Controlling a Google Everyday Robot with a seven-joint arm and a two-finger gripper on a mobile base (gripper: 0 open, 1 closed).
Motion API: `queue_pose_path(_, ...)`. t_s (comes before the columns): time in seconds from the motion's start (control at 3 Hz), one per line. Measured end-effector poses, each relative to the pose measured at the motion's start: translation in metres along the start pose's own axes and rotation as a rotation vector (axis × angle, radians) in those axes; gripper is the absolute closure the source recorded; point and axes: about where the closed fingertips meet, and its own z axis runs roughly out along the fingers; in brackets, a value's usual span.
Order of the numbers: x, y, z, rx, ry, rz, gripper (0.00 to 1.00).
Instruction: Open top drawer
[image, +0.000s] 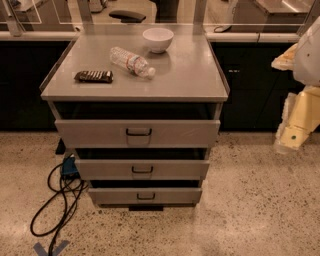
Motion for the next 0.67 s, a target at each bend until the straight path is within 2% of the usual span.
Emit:
queue_pose_path(0.33,0.000,0.000,0.000,0.000,0.000,0.000,0.00)
queue_pose_path(0.67,0.003,0.002,0.017,-0.036,-0.019,0.003,0.00)
